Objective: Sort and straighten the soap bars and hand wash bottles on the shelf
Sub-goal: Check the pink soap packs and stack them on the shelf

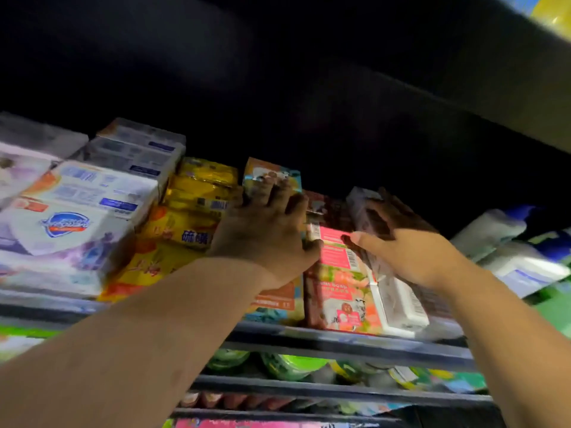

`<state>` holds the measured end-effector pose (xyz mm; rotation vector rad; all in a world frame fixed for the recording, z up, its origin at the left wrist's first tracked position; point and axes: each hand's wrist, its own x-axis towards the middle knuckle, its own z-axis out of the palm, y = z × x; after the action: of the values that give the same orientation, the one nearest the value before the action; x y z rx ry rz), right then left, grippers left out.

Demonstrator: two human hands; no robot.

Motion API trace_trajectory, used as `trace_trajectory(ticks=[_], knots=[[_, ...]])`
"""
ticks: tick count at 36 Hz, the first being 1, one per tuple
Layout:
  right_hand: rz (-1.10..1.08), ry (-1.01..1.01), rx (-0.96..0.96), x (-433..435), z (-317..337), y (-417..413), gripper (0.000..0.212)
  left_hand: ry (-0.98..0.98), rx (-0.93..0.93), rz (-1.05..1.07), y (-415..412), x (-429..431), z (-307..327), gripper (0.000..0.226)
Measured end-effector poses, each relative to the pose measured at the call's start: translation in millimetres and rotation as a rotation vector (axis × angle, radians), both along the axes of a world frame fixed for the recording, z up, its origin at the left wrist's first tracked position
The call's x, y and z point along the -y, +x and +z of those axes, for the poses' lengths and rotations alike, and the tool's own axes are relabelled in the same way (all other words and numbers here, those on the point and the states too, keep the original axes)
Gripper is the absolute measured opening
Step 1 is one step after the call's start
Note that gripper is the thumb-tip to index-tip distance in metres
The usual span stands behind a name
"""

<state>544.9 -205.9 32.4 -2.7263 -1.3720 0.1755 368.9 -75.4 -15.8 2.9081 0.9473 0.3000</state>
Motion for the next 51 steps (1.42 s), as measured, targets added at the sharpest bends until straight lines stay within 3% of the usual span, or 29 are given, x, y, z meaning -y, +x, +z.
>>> trace_trajectory(ticks=[4,7,11,13,16,22,26,30,36,40,45,51], knots=[[0.113,-0.082,-0.002,-37,-4,17,0.095,0.002,0.021,-0.012,-3,1,1,0.077],[0.197,-0.173,0.083,-57,-3,21,0.093,0.004,0.032,-0.009,-3,0,-1,0.079],[0.253,-0.316,-0.046,-77,3,15,0.098,-0.018,0.052,-0.01,-1,-2,-3,0.081],[0.234,-0.308,-0.077,-83,1,16,0.095,-0.023,0.052,-0.008,0,-3,-4,0.082],[0.261,-0.306,0.038,-87,0,19,0.09,-0.018,0.062,0.007,1,-3,-5,0.081],[0.206,-0.286,0.01,-91,-8,30,0.103,-0.034,0.064,0.002,0,-2,-4,0.082],[0.224,-0.272,0.192,-94,-7,29,0.112,-0.047,0.05,-0.005,0,-2,-5,0.082],[0.219,-0.302,0.323,-98,-3,25,0.094,-0.016,0.042,-0.01,-2,-1,-4,0.08],[0.156,-0.284,0.094,-97,-2,23,0.092,-0.003,0.02,-0.02,-2,0,-3,0.08],[0.175,-0.289,0.2,-99,0,21,0.102,0.016,0.014,-0.013,-1,-1,-5,0.08],[0.217,-0.353,0.139,-99,1,18,0.068,0.02,0.016,-0.008,0,-1,-5,0.079],[0.213,-0.289,0.111,-98,-1,20,0.069,0.016,0.029,-0.015,0,-1,-4,0.08]])
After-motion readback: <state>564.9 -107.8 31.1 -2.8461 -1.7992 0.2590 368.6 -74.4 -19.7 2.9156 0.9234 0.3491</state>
